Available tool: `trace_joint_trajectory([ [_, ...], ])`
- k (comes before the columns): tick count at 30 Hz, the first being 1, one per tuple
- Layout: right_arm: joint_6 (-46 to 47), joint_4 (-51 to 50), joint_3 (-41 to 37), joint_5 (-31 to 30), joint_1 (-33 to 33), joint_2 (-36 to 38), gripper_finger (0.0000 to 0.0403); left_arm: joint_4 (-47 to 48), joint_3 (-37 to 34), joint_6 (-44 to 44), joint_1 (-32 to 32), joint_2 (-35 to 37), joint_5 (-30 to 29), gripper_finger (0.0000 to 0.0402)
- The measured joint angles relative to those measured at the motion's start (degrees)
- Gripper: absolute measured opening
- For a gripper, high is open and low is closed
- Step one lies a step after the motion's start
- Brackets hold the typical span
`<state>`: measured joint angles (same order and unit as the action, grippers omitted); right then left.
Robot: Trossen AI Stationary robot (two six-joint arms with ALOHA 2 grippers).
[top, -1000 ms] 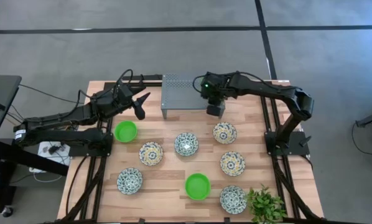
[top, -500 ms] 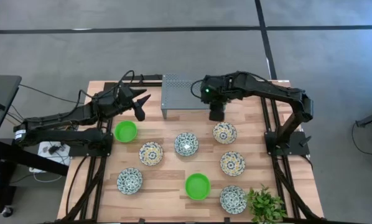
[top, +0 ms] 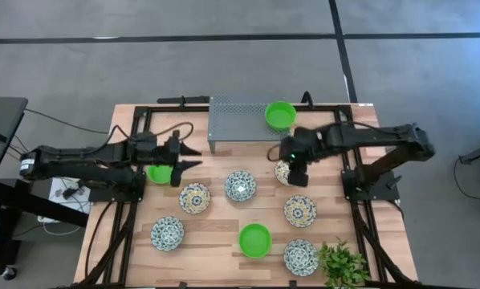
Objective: Pick & Place Mini bowls
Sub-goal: Put the top right yellow patterned bowl on the shelf
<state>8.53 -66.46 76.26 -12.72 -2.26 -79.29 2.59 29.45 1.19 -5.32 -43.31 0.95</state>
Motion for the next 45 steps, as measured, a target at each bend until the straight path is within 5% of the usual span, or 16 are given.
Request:
trace_joint_trajectory([
  [5, 0.3, 16.8, -11.9, 2.2, -4.4, 4.5, 0.014, -2.2, -0.5, 0.0, 3.2, -0.3, 0.0, 0.0169],
  [11, 4.0, 24.2, -19.9, 2.3, -7.2, 1.9, 0.0145, -7.0, -0.5, 0.0, 5.2, -2.3, 0.0, 0.0191],
  [16, 6.5, 22.7, -20.5, -2.2, -7.7, -3.2, 0.0145, -9.6, -0.5, 0.1, 5.4, -6.3, 0.0, 0.0193],
  [21, 6.9, 24.7, -20.5, 3.6, -7.7, -6.8, 0.0146, -9.7, -0.5, -0.1, 5.4, -9.8, -0.1, 0.0193],
  [26, 8.3, 25.8, -20.5, 1.0, -7.1, -10.2, 0.0146, -16.1, -0.5, 1.5, 5.3, -12.7, -1.4, 0.0193],
  [45, 14.9, 20.1, -20.4, -3.8, -5.5, -12.7, 0.0149, -19.4, -0.5, 3.1, 5.4, -13.4, -1.4, 0.0193],
])
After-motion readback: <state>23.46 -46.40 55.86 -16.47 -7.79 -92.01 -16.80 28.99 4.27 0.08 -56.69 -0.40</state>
